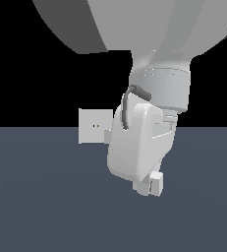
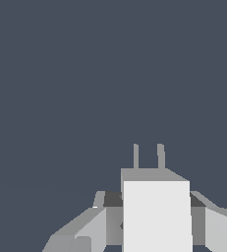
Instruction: Plug the charger into the wall socket.
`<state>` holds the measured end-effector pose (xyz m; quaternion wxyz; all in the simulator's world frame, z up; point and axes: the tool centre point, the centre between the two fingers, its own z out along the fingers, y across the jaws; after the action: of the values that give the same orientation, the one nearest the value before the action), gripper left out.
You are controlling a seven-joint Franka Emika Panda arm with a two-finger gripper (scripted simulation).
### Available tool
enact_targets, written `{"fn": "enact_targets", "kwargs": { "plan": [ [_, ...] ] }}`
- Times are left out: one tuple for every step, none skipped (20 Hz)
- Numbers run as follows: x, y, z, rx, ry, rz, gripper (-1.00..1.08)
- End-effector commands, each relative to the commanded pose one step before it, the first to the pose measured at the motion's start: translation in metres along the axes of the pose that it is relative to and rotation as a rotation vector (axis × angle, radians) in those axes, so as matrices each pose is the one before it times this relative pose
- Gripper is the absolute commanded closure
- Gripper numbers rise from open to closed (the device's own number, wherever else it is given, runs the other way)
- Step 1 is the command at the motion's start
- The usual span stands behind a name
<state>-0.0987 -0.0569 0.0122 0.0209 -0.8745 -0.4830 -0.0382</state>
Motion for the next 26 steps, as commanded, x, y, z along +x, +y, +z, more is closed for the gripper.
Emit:
{"fn": "enact_targets", "kwargs": {
  "plan": [
    [0.00149, -0.00036, -0.00064, -0.00076, 0.00033, 0.0064, 1.08],
    [0.0009, -0.00023, -0.00046, -0.00047, 0.00007, 0.00542, 1.08],
    [0.00112, -0.00029, -0.00056, -0.00057, 0.00008, 0.00656, 1.08],
    [0.0013, -0.00033, -0.00067, -0.00067, 0.00009, 0.00778, 1.08],
    [0.00151, -0.00039, -0.00077, -0.00077, 0.00011, 0.00894, 1.08],
    [0.0017, -0.00043, -0.00087, -0.00088, 0.00012, 0.01011, 1.08],
    [0.0019, -0.00048, -0.00097, -0.00097, 0.00013, 0.01126, 1.08],
    [0.00209, -0.00053, -0.00106, -0.00107, 0.00014, 0.0124, 1.08],
    [0.00228, -0.00057, -0.00116, -0.00117, 0.00016, 0.01353, 1.08],
    [0.00247, -0.00061, -0.00126, -0.00127, 0.00017, 0.01466, 1.08],
    [0.00267, -0.00066, -0.00135, -0.00136, 0.00018, 0.01575, 1.08],
    [0.00285, -0.0007, -0.00145, -0.00145, 0.00019, 0.01684, 1.08],
    [0.00303, -0.00074, -0.00154, -0.00155, 0.0002, 0.01791, 1.08],
    [0.00322, -0.00078, -0.00163, -0.00164, 0.0002, 0.01895, 1.08],
    [0.0034, -0.00082, -0.00172, -0.00173, 0.0002, 0.02, 1.08],
    [0.00357, -0.00085, -0.00181, -0.00182, 0.0002, 0.02102, 1.08],
    [0.00372, -0.00088, -0.00188, -0.00189, 0.0002, 0.02185, 1.08],
    [0.00373, -0.00088, -0.00188, -0.0019, 0.00019, 0.02187, 1.08],
    [0.00371, -0.00086, -0.00187, -0.00189, 0.00017, 0.02177, 1.08],
    [0.0037, -0.00085, -0.00186, -0.00189, 0.00016, 0.02166, 1.08],
    [0.00368, -0.00084, -0.00185, -0.00188, 0.00014, 0.02157, 1.08],
    [0.00367, -0.00083, -0.00185, -0.00188, 0.00012, 0.02148, 1.08],
    [0.00366, -0.00082, -0.00184, -0.00188, 0.00011, 0.0214, 1.08],
    [0.00364, -0.00081, -0.00183, -0.00189, 0.00009, 0.02135, 1.08],
    [0.00364, -0.0008, -0.00183, -0.00189, 0.00008, 0.02129, 1.08],
    [0.00363, -0.00079, -0.00182, -0.00189, 0.00006, 0.02124, 1.08]
  ]
}}
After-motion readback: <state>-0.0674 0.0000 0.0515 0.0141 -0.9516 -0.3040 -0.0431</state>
